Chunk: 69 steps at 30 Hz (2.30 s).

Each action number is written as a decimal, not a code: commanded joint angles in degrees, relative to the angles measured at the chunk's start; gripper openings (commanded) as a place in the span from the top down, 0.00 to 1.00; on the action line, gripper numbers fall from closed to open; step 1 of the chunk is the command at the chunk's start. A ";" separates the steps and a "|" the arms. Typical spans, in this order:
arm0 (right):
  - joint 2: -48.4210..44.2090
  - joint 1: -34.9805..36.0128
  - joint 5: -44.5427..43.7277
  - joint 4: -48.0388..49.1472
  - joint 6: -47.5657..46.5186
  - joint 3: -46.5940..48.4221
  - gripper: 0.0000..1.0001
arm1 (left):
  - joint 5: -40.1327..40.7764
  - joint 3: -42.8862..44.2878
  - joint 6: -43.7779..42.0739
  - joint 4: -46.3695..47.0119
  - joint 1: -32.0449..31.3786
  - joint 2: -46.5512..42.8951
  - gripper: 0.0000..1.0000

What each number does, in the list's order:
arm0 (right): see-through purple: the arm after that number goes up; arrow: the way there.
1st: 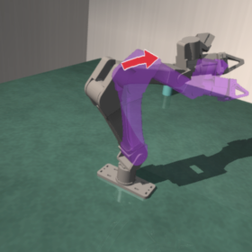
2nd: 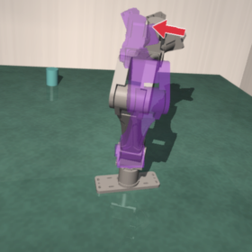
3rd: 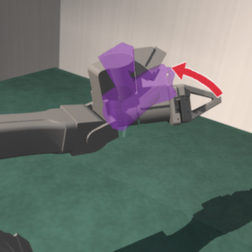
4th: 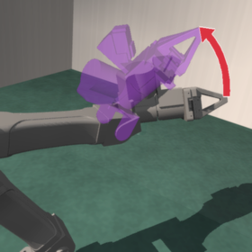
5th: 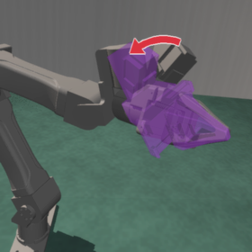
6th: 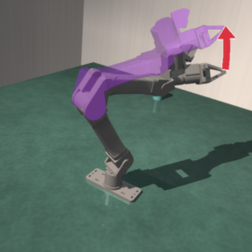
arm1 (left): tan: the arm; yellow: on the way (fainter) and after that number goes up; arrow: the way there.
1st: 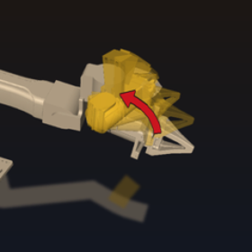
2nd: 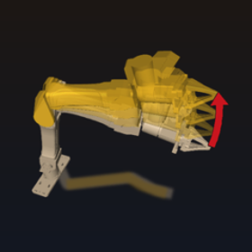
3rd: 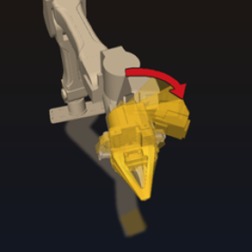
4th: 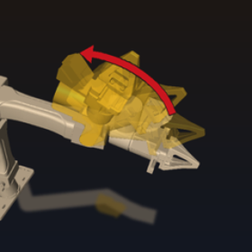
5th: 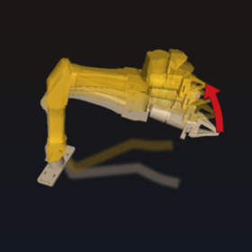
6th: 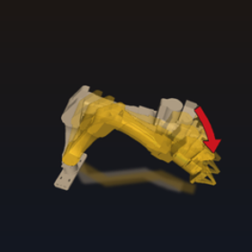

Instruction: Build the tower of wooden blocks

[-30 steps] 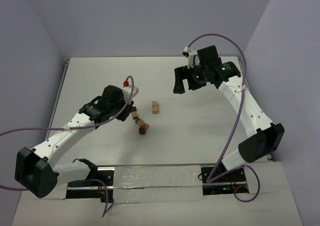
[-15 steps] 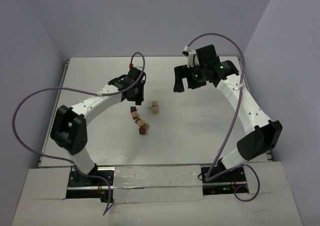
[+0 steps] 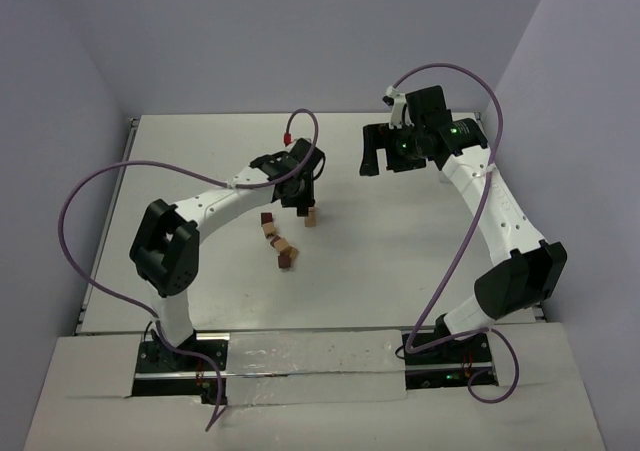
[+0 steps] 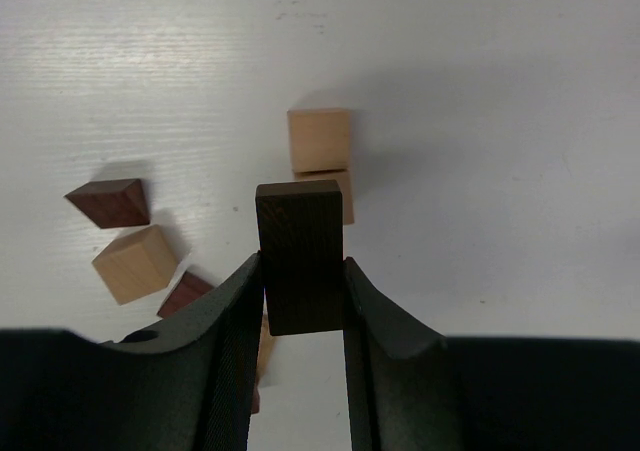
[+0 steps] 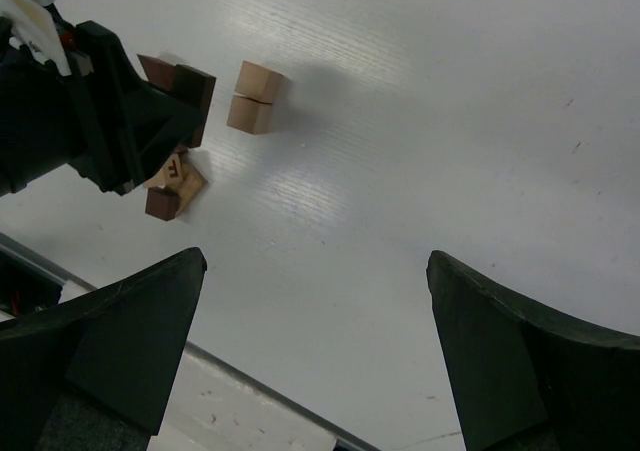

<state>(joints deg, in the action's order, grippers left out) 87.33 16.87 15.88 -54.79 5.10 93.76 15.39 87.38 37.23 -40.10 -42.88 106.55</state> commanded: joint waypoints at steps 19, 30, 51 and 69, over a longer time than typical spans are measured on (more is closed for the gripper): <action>-3.04 -0.70 1.25 2.67 0.70 1.18 0.00 | -2.84 9.04 0.58 0.36 -0.10 10.15 1.00; -3.35 -0.70 1.70 2.94 0.65 0.77 0.00 | -1.99 9.44 0.17 0.02 -0.14 11.22 0.93; -3.04 -0.71 2.75 3.11 0.52 0.39 0.00 | 0.53 10.69 0.47 -1.03 0.34 13.23 0.85; -2.69 -0.73 3.41 2.90 0.43 0.85 0.00 | -0.01 10.43 0.81 -0.89 0.61 12.89 0.75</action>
<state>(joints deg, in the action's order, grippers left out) 86.04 16.49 18.53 -53.58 5.31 93.76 14.97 96.05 38.14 -41.01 -42.54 119.85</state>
